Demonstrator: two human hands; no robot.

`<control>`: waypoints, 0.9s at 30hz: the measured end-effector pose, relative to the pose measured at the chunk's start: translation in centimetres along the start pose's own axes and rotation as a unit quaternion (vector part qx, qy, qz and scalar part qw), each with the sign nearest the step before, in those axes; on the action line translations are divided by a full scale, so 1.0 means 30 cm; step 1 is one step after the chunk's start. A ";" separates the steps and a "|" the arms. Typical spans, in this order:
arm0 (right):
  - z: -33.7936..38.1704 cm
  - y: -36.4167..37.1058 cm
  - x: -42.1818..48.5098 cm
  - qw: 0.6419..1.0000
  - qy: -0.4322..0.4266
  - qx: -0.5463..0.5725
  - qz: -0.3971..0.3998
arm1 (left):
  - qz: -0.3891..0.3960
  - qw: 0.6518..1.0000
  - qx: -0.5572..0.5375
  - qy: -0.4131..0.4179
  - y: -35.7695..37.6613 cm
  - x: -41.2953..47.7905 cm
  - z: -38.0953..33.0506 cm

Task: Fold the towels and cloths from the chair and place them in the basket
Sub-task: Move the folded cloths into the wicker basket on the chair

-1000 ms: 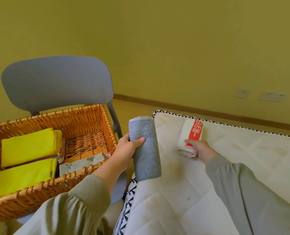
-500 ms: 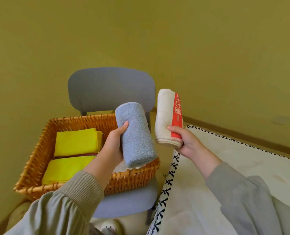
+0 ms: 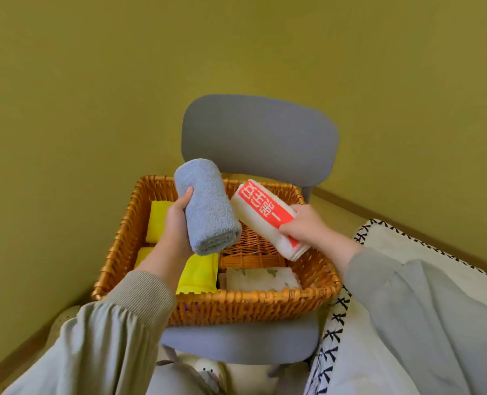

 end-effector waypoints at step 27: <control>0.100 0.389 0.199 0.891 -0.123 -0.303 0.316 | 0.026 0.991 -0.130 -0.033 -0.147 0.170 0.016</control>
Point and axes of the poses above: each hand's wrist, its own x-axis towards the middle knuckle, its own y-axis out of the palm, z = x × y, the point moved 5 cm from there along x, towards the middle knuckle, and after that the axes turned 13 degrees about -x, right-handed, at the moved point
